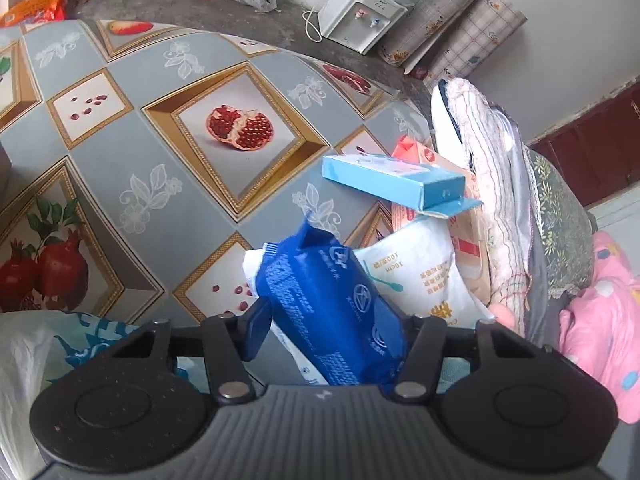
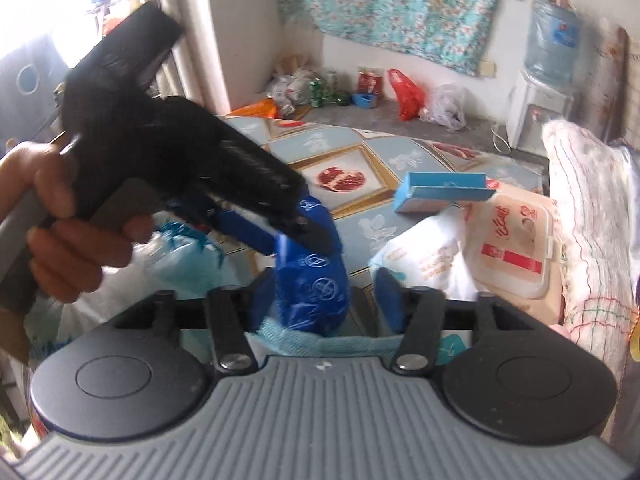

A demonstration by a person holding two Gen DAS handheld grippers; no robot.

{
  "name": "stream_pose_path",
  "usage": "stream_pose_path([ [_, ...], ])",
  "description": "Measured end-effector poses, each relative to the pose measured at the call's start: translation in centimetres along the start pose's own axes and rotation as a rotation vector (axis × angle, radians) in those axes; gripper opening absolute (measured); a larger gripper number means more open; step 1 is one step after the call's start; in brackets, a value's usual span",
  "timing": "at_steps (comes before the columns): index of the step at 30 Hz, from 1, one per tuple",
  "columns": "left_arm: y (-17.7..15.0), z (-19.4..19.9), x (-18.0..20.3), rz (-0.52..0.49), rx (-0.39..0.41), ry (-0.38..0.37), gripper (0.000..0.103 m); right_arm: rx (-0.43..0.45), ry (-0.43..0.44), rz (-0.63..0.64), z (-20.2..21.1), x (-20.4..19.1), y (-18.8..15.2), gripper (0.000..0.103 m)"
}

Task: Organize soft objects
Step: 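Grasp the blue wet-wipes pack with the right gripper and lift it, then carry the blue wet-wipes pack with the right gripper toward the left gripper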

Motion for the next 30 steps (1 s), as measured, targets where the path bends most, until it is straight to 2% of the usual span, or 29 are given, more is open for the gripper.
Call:
stream_pose_path([
  [2, 0.2, 0.3, -0.4, 0.009, 0.010, 0.000, 0.058, -0.033, 0.029, -0.017, -0.9, 0.2, 0.3, 0.069],
  [5, 0.3, 0.5, -1.0, 0.020, 0.009, -0.013, 0.058, -0.067, 0.028, -0.029, -2.8, 0.2, 1.0, 0.068],
  [7, 0.2, 0.6, -1.1, 0.020, 0.013, -0.011, 0.058, -0.090, 0.029, -0.029, -3.9, 0.1, 1.5, 0.062],
  [8, 0.3, 0.7, -1.1, 0.020, 0.014, -0.008, 0.058, -0.103, 0.029, -0.028, -4.5, -0.2, 1.5, 0.050],
  [9, 0.3, 0.8, -1.1, 0.022, 0.016, -0.006, 0.058, -0.106, 0.028, -0.030, -4.8, -0.4, 1.5, 0.046],
  [12, 0.3, 1.5, -1.1, 0.030, 0.033, -0.025, 0.055, -0.064, -0.013, -0.014, -4.8, -1.2, 1.8, 0.037],
  [14, 0.3, 2.4, -1.1, 0.038, 0.035, -0.066, 0.056, -0.023, -0.063, 0.012, -4.6, -1.7, 1.9, 0.036],
  [16, 0.0, 3.6, -0.9, 0.042, 0.038, -0.116, 0.058, 0.021, -0.098, 0.027, -3.6, -2.1, 1.9, 0.035],
  [19, -0.7, 5.9, 0.0, 0.019, 0.088, -0.160, 0.065, 0.080, -0.153, 0.039, -1.2, -2.3, 2.2, 0.034],
  [25, -3.6, 9.9, 2.0, -0.001, 0.148, -0.239, 0.068, 0.170, -0.222, 0.024, 4.8, -2.6, 1.1, 0.034],
  [27, -4.8, 10.6, 2.9, -0.025, 0.153, -0.244, 0.068, 0.184, -0.274, 0.038, 7.0, -3.1, -0.4, 0.034],
  [30, -7.0, 11.0, 4.0, -0.066, 0.141, -0.211, 0.069, 0.185, -0.344, 0.074, 9.0, -4.0, -2.9, 0.034],
])
Point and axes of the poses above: each gripper's, at about its wrist camera, not at the fingertips, and z roughly against the way its jaws point, x to its right, y to its top, the point moved 4 cm from there along -z, roughly the way its jaws point, and after that the axes turned 13 degrees about -x, right-handed, at the moved point
